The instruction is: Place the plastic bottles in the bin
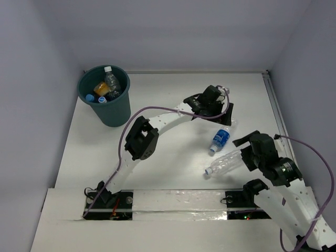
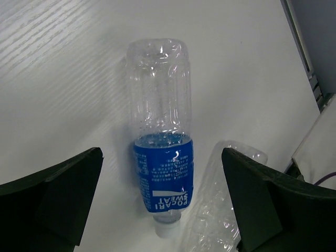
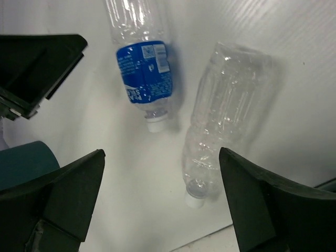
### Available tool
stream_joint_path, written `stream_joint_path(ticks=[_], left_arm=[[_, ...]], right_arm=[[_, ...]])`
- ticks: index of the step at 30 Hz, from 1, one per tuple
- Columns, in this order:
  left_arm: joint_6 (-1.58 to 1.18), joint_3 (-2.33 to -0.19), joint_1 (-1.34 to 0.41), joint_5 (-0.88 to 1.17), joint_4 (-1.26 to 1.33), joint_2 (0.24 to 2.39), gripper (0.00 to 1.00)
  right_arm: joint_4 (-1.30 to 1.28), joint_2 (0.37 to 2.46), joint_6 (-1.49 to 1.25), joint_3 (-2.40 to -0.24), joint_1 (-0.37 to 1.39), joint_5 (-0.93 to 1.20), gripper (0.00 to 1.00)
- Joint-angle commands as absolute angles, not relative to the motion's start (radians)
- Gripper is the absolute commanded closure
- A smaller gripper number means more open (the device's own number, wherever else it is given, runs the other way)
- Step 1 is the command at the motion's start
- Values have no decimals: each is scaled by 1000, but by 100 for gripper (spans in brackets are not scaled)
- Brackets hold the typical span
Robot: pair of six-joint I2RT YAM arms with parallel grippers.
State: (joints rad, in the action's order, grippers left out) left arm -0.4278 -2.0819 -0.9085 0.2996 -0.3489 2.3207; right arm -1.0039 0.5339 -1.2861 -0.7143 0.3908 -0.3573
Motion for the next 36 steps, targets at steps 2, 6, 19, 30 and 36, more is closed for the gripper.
stream_joint_path(ticks=[2,6,19,30,36], left_arm=[[-426,-2187,-917,351,-359,2385,4],[-426,-2305,-927,356,-396,2485,4],[-454,-2310,-901,273,-368,2591,29],[-454,-1719,-752,189,-140,2079,64],[-476,-1651,-742,187,-129,1829,65]], right_arm=[[-1103,515,-1391,-698,385,-324,1],[-1118,531,-1423,-692,385,-313,0],[-1124,750,-1430,-749,385,-342,5],[-1117,966,-1324,-821,302,-417,7],[-1086,1126,-1260,-865,270,-416,9]])
